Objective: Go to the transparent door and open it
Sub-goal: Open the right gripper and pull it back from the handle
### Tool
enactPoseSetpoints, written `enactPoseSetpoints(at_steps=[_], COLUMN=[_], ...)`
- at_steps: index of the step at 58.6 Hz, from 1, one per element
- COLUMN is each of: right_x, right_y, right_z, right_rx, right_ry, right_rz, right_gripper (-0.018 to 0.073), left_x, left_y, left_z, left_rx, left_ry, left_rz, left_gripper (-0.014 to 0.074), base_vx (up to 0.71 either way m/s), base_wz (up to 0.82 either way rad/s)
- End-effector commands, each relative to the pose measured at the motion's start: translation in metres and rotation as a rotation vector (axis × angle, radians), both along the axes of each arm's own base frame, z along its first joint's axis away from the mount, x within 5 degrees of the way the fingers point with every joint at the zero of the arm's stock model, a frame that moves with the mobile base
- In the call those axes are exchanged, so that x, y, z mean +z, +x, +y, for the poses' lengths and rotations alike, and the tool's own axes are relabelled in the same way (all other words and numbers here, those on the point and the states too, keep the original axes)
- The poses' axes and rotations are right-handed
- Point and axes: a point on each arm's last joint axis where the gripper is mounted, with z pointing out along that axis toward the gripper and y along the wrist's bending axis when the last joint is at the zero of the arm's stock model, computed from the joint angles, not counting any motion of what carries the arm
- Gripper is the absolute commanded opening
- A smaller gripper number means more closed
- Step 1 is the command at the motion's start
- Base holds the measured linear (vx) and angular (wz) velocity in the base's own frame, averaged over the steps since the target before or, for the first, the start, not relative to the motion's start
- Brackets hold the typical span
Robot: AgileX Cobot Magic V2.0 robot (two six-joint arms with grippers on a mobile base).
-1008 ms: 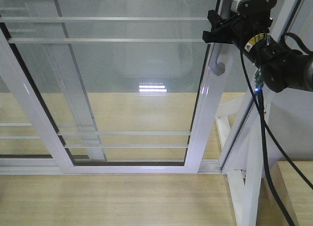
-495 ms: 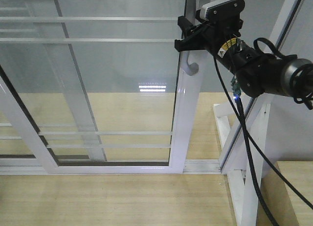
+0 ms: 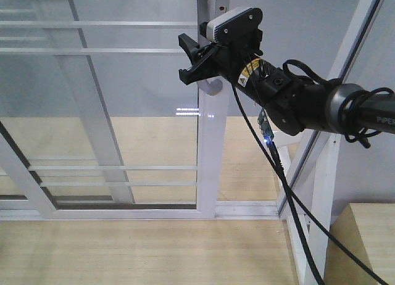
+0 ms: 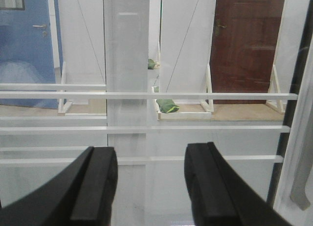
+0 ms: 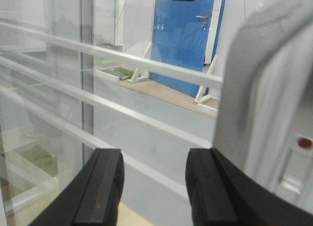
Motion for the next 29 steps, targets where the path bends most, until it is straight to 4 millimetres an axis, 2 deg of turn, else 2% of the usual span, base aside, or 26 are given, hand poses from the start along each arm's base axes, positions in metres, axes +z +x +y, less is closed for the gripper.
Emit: enactPoseSetpoints(at_steps=[1, 4, 18, 22, 29], right_x=[0.049, 0.052, 0.064, 0.066, 0.066], right_y=[-0.019, -0.031, -0.107, -0.13, -0.169], right_z=[-0.017, -0.029, -0.112, -0.128, -0.143], right_rx=[-0.007, -0.023, -0.208, -0.249, -0.298], right_ry=[0.094, 0.093, 0.096, 0.088, 0.059], right_rz=[-0.145, -0.14, -0.143, -0.145, -0.125], right_gripper=[0.0374, 0.0374, 0.0374, 0.0374, 0.0374], left_x=[0.018, 0.018, 0.014, 0.009, 0.0], left_y=[-0.001, -0.001, 0.001, 0.005, 0.016], left_z=[-0.003, -0.004, -0.006, -0.01, -0.025], left_rx=[-0.023, -0.028, -0.044, -0.071, -0.157], left_ry=[0.046, 0.072, 0.05, 0.059, 0.063], left_rz=[-0.118, -0.12, -0.079, -0.042, 0.01], left_gripper=[0.0449, 0.0449, 0.0449, 0.0449, 0.0449], base_vx=[0.0, 0.0, 0.0, 0.0, 0.0], base_wz=[0.0, 0.0, 0.0, 0.0, 0.0])
